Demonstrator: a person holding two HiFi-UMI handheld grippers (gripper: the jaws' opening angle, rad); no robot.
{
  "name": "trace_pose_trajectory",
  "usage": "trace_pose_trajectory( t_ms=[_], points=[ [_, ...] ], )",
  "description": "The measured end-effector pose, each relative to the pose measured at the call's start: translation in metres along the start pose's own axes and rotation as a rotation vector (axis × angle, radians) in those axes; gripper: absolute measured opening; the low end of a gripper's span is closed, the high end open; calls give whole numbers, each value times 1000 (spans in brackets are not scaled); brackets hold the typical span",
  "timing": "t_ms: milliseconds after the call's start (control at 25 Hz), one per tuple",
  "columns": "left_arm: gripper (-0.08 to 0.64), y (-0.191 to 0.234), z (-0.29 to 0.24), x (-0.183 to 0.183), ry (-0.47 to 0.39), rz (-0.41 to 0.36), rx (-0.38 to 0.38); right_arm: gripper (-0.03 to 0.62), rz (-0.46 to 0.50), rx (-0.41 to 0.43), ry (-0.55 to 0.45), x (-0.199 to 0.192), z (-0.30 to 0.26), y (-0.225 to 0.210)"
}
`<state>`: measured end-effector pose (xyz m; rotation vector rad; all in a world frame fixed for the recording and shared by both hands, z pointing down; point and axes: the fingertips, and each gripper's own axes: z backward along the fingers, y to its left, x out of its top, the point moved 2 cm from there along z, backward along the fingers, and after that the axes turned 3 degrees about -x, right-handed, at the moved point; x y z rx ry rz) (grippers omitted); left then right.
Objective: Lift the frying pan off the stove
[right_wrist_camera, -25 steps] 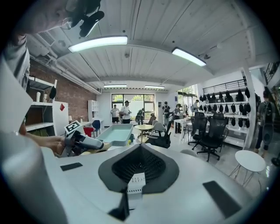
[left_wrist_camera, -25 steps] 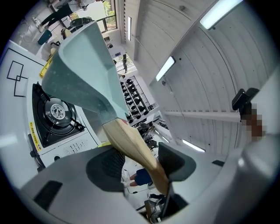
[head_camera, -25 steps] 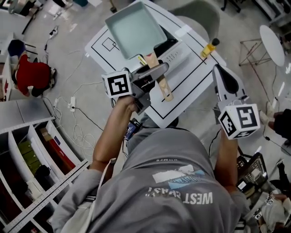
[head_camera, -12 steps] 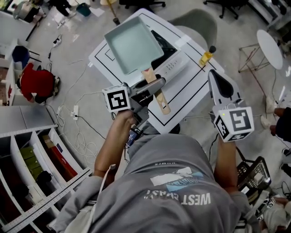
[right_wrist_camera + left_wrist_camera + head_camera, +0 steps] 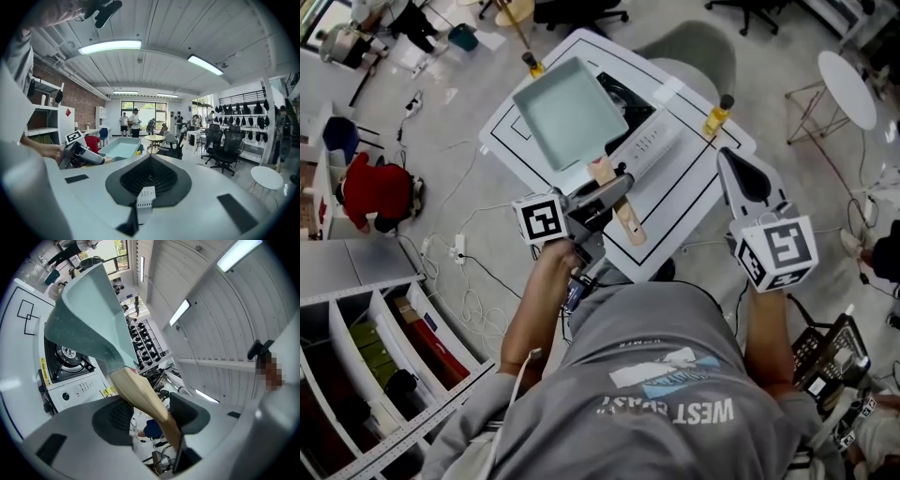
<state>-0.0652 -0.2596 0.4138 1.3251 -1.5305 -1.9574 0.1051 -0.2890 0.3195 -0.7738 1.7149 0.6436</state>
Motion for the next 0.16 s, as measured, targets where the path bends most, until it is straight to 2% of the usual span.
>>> trace_pose_trajectory(
  t_ms=[160],
  points=[
    [233,15,-7,-14,5,-2,5,8,-2,3,0,-21,1,-7]
  ],
)
